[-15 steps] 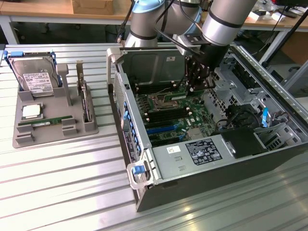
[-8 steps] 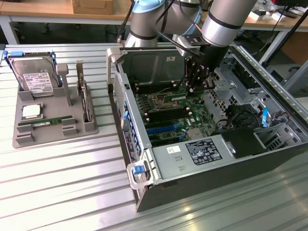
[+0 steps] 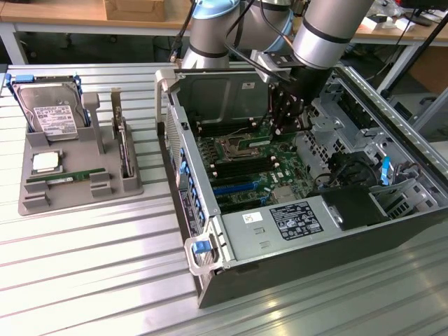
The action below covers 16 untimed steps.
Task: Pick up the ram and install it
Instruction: 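Insert the ram into the slot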
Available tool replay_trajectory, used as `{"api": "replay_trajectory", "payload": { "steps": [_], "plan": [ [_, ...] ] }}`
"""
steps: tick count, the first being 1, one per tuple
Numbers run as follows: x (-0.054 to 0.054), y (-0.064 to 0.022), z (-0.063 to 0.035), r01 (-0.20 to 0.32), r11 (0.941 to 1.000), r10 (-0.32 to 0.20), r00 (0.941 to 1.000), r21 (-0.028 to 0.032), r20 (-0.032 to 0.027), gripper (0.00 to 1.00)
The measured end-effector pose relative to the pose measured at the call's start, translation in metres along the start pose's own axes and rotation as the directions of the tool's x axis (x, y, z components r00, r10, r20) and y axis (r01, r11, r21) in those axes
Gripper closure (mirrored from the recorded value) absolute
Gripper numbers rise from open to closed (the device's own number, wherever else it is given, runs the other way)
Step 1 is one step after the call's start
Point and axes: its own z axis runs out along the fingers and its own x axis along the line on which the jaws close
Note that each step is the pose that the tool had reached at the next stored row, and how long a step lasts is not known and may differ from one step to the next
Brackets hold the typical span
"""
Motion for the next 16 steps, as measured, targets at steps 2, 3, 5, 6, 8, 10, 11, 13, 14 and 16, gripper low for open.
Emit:
{"api": "replay_trajectory", "payload": {
  "steps": [2,3,5,6,8,10,11,13,14,16],
  "plan": [
    [0.0000,0.0000,0.0007,0.000,1.0000,0.000,1.0000,0.0000,0.0000,0.88],
    [0.0000,-0.0001,0.0014,0.000,1.0000,0.000,1.0000,0.0000,0.0000,0.88],
    [0.0000,-0.0001,0.0020,0.000,1.0000,0.000,1.0000,0.0000,0.0000,0.88],
    [0.0000,-0.0001,0.0021,0.000,1.0000,0.000,1.0000,0.0000,0.0000,0.88],
    [0.0001,-0.0001,0.0026,0.000,1.0000,0.000,1.0000,0.0000,0.0000,0.88],
    [0.0001,-0.0002,0.0034,0.000,1.0000,0.000,1.0000,0.0000,0.0000,0.88],
    [0.0001,-0.0002,0.0035,0.000,1.0000,0.000,1.0000,0.0000,0.0000,0.88],
    [0.0001,-0.0002,0.0039,0.000,1.0000,0.000,1.0000,0.0000,0.0000,0.88],
    [0.0001,-0.0002,0.0043,0.000,1.0000,0.000,1.0000,0.0000,0.0000,0.88],
    [0.0001,-0.0002,0.0050,0.000,1.0000,0.000,1.0000,0.0000,0.0000,0.88]
  ]
}}
